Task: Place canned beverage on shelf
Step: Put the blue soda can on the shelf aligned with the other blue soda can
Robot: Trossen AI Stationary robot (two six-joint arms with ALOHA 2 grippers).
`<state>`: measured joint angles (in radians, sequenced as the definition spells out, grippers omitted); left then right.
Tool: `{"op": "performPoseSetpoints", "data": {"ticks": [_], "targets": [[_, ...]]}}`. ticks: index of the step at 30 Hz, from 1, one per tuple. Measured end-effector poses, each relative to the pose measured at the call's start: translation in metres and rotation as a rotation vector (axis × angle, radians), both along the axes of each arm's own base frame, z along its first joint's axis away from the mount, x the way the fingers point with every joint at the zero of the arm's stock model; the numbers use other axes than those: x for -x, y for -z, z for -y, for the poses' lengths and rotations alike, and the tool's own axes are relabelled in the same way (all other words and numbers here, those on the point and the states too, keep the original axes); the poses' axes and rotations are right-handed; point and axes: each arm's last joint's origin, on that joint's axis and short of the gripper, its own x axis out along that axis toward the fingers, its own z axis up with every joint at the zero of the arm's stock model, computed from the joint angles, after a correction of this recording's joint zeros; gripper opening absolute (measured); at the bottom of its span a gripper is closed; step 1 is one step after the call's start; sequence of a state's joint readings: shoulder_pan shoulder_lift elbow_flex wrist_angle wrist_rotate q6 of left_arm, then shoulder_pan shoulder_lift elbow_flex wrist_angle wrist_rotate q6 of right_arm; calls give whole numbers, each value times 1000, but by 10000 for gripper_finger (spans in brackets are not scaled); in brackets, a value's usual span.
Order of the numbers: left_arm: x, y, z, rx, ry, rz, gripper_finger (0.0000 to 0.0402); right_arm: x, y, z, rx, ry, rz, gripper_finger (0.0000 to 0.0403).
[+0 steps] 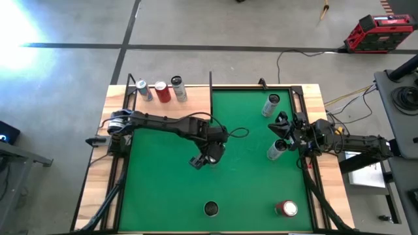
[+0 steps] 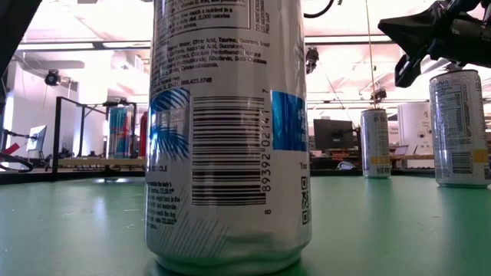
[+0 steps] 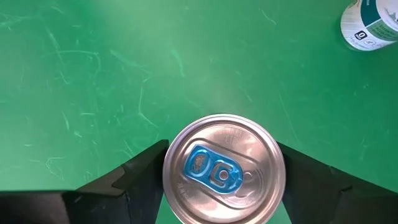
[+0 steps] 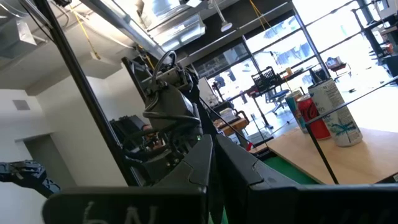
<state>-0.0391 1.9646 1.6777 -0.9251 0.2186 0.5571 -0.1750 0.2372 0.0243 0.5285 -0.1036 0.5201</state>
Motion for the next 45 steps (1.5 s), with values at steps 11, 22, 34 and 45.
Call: {"op": "performPoseSetpoints", "data": {"ticks": [11,22,34,45], "targets": [[-2,-3,1,12,-108,-12,265,0,0,0,0,0,0,13],[-5,-12,7,41,-161,3,359,0,0,0,0,0,0,13],[-14,-73,4,149,-641,106,378,0,0,0,0,0,0,13],[-5,-98,-4,263,-1329,128,378,0,0,0,0,0,0,13]]}}
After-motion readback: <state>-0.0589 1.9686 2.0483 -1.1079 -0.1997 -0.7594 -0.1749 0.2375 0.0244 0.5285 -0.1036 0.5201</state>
